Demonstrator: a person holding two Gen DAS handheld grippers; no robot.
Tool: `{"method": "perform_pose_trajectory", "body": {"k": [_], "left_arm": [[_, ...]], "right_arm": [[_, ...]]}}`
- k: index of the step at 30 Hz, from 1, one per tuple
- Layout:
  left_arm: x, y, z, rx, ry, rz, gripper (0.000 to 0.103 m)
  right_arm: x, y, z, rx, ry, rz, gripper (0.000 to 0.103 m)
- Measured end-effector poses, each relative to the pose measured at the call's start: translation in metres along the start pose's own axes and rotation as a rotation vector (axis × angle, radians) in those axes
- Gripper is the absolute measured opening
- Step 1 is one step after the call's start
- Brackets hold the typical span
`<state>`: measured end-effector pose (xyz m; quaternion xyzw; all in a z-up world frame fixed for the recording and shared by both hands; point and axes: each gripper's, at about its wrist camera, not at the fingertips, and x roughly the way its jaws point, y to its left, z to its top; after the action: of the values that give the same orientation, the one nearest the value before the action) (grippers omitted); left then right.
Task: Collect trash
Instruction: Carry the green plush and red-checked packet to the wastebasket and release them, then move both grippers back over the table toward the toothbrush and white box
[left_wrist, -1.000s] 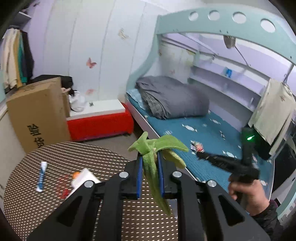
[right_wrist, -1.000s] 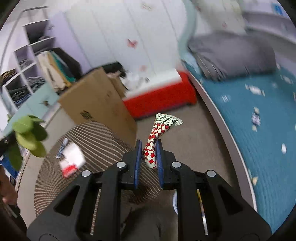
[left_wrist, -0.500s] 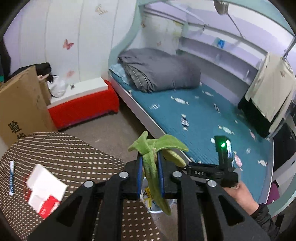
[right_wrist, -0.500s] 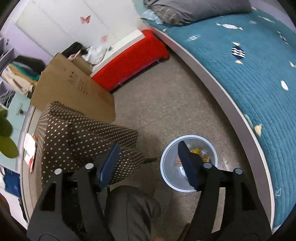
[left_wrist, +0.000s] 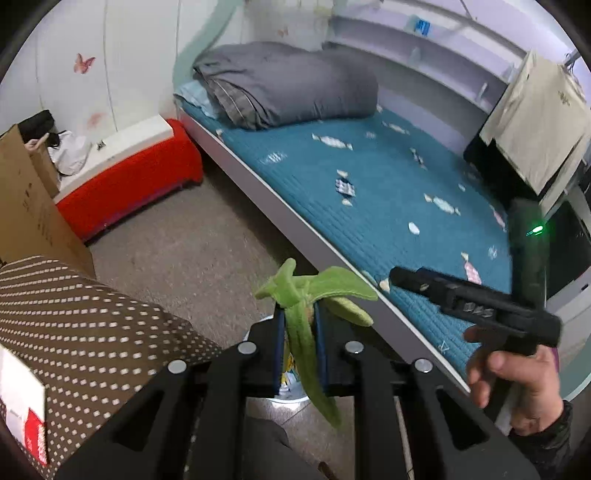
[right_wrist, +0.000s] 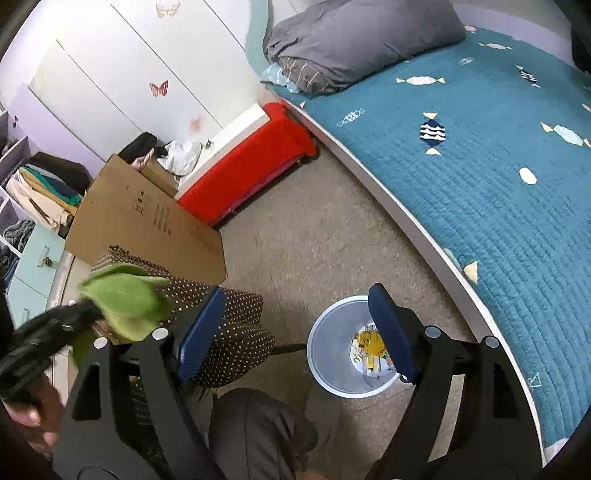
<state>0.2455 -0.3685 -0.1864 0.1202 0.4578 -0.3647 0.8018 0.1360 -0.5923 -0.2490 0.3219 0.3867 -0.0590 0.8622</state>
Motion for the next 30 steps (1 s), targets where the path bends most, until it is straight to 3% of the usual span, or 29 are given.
{"method": "perform_pose_trajectory", "body": {"k": [2,4,5,13,18,30], "left_arm": [[0.014,-0.002,0.003,0.015,0.035,0.001,0.029],[0.025,-0.002,0.006,0.019,0.063,0.004,0.088],[0.027,-0.002,0.006,0.014,0.054,0.017,0.091],[0.017,0.009,-0.001,-0.017,0.042,0.044,0.092],[-0.009,0.017,-0.005,-0.034,-0.005,0.058,0.093],[-0.08,0.053,-0.029,-0.138,-0.115,0.067,0.093]], "right_arm": [[-0.004,0.0,0.001,0.0,-0.01,0.001,0.079],[-0.006,0.002,0.001,0.0,-0.014,0.004,0.079],[-0.007,0.003,0.001,-0.002,-0.016,0.005,0.08],[-0.011,0.017,-0.003,-0.022,-0.025,0.008,0.084],[-0.012,0.033,-0.005,-0.039,-0.025,0.018,0.093],[-0.022,0.097,-0.009,-0.141,-0.033,0.044,0.095]]}}
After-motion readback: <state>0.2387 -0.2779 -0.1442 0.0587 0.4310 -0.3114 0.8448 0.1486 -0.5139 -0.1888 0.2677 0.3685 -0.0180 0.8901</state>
